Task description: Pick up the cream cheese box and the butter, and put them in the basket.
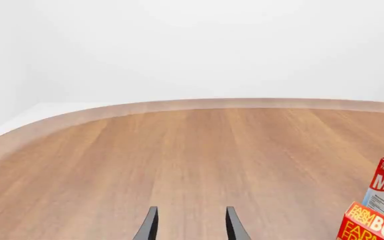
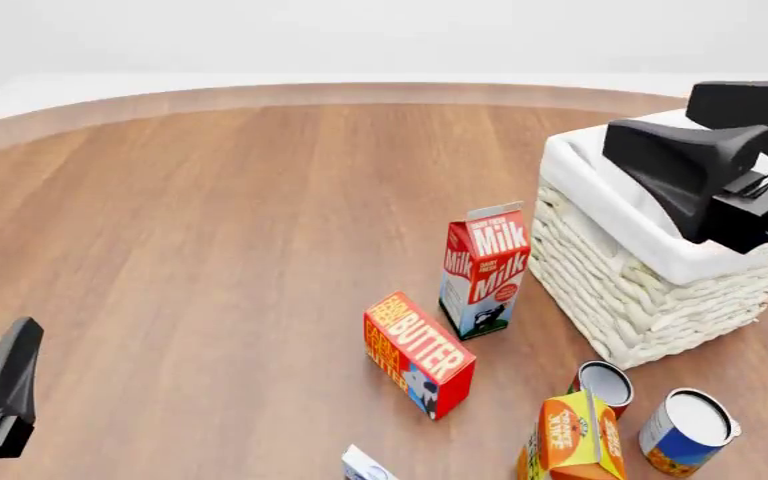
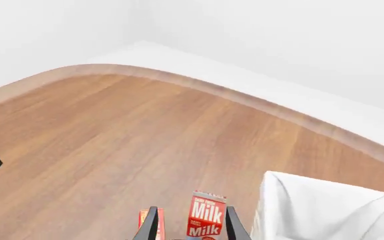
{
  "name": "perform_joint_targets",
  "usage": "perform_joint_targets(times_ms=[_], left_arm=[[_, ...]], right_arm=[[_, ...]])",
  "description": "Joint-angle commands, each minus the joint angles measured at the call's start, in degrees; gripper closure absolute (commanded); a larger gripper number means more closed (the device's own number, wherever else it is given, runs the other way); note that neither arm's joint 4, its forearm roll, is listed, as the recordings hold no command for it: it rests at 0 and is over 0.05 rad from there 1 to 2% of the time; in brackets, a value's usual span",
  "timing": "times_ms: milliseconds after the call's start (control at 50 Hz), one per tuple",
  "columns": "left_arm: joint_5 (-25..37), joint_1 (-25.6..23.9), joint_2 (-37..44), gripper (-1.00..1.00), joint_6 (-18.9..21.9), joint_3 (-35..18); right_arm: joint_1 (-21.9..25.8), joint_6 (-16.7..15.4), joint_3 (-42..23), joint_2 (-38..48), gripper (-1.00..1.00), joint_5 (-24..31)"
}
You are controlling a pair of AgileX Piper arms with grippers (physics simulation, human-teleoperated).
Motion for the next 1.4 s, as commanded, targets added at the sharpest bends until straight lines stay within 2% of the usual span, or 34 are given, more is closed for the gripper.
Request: perform_joint_targets(times_ms=[20, 380, 540, 780, 1000, 1040, 1400], left_arm=[[0.0, 0.0, 0.0, -1.00, 0.0, 0.0], [0.0, 0.0, 0.0, -1.00, 0.0, 0.0], [0.0, 0.0, 0.0, -1.00, 0.0, 0.0], [0.0, 0.0, 0.0, -1.00, 0.0, 0.0], [0.0, 0.0, 0.0, -1.00, 0.0, 0.0], [0.0, 0.0, 0.0, -1.00, 0.0, 0.0], [0.0, 0.0, 0.0, -1.00, 0.0, 0.0]], right_arm=[[3.8, -1.3, -4.1, 5.9, -1.00, 1.6], [7.8, -0.7, -8.6, 13.6, -1.00, 2.7], [7.6, -0.7, -6.3, 15.1, -1.00, 1.9], [8.1, -1.0, -7.3, 17.9, -1.00, 3.3], [7.8, -1.0, -4.2, 20.8, -1.00, 2.3], [7.8, -2.2, -3.0, 21.8, -1.00, 1.9], [8.8, -2.5, -4.3, 24.1, -1.00, 2.9]])
